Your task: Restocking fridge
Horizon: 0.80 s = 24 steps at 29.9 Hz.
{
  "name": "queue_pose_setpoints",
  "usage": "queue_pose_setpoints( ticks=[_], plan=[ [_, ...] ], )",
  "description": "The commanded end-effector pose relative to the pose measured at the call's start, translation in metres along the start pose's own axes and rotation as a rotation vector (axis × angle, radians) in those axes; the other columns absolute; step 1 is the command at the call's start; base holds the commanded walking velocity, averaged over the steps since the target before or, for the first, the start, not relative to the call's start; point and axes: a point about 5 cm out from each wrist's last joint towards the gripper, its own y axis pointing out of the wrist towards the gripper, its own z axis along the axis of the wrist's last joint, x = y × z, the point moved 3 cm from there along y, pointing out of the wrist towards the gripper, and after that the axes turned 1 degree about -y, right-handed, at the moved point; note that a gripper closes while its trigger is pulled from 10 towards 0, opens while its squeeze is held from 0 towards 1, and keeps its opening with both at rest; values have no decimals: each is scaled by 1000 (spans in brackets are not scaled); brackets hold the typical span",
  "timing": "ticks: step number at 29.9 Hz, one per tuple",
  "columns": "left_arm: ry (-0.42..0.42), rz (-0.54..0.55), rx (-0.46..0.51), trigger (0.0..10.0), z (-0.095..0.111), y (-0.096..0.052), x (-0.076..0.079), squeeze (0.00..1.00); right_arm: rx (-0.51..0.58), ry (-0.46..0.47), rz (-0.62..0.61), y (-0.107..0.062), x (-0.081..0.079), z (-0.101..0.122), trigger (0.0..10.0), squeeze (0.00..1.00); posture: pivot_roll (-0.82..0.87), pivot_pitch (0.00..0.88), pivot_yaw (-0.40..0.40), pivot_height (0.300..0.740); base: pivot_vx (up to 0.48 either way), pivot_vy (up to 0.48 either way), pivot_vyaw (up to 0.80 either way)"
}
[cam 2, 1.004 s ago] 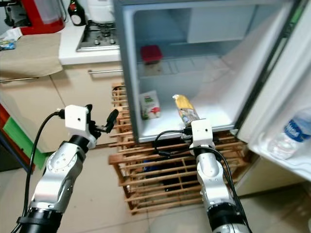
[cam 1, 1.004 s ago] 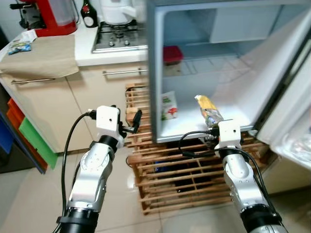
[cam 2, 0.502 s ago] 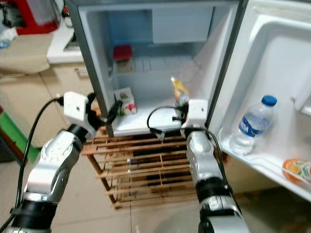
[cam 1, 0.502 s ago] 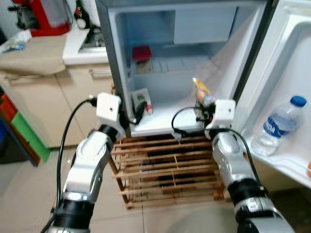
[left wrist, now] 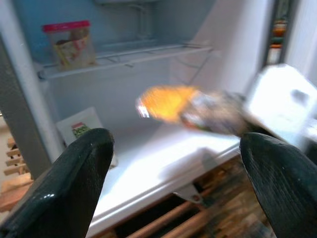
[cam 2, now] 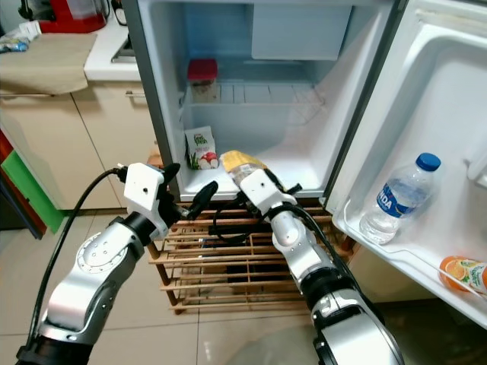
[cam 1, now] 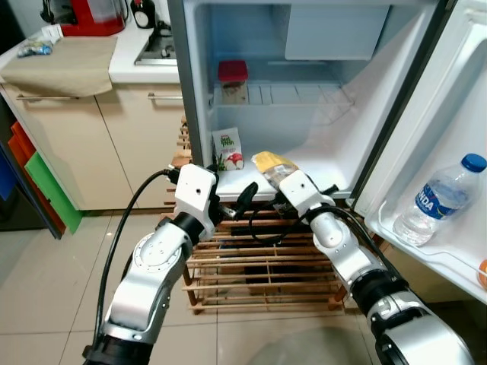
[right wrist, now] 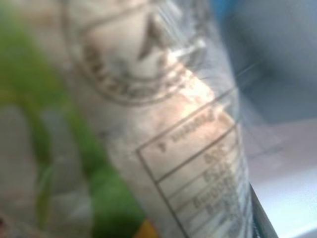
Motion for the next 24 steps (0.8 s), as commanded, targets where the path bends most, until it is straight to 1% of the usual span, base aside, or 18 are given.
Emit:
queue_pose_setpoints(
  ticks=[1,3,6,7,10,11,13,14,15,17,18,20,22,24],
  plan=[
    [-3,-33,-1,10000,6,-5,9,0,52,-68,-83,8,14,13,0,0,25,68,11,740,0,0,0],
    [-10,-44,-13,10000,8,-18,14,0,83,-120,-127,13,19,22,0,0,55,105,27,740,0,0,0],
    [-3,-59,-55,10000,4,-32,17,0,134,-191,-174,21,25,41,0,0,78,137,41,740,0,0,0],
    [-26,-68,-73,10000,1,-41,21,0,142,-228,-185,25,25,47,0,0,89,159,49,740,0,0,0],
    [-30,-75,-79,10000,0,-45,23,0,141,-254,-184,27,23,50,0,0,91,165,51,740,326,0,0],
    [-43,-81,-79,10000,2,-49,27,0,144,-270,-184,28,22,52,0,0,98,182,51,740,428,0,0],
    [-44,-107,-85,10000,1,-53,36,0,153,-305,-179,30,18,59,0,0,99,190,51,740,431,0,0],
    [-76,-121,-91,10000,1,-58,44,0,157,-337,-172,31,14,61,0,0,98,208,47,740,431,0,0],
    [-76,-121,-91,10000,1,-58,44,0,157,-337,-172,31,14,61,0,0,98,208,47,740,431,0,0],
    [-109,-136,-101,10000,2,-64,56,0,146,-351,-166,31,11,61,0,0,99,228,34,740,433,0,0],
    [-109,-136,-101,10000,2,-64,56,0,146,-351,-166,31,11,61,0,0,99,228,34,740,431,0,0],
    [-108,-143,-105,10000,4,-68,62,0,145,-377,-175,33,13,62,0,0,93,252,21,740,433,0,0],
    [-102,-124,-93,10000,7,-67,61,0,136,-393,-185,34,16,61,0,0,90,256,17,740,433,0,0],
    [-107,-125,-93,10000,9,-67,63,0,122,-406,-190,34,18,58,0,0,91,264,12,740,0,0,0]
  ],
)
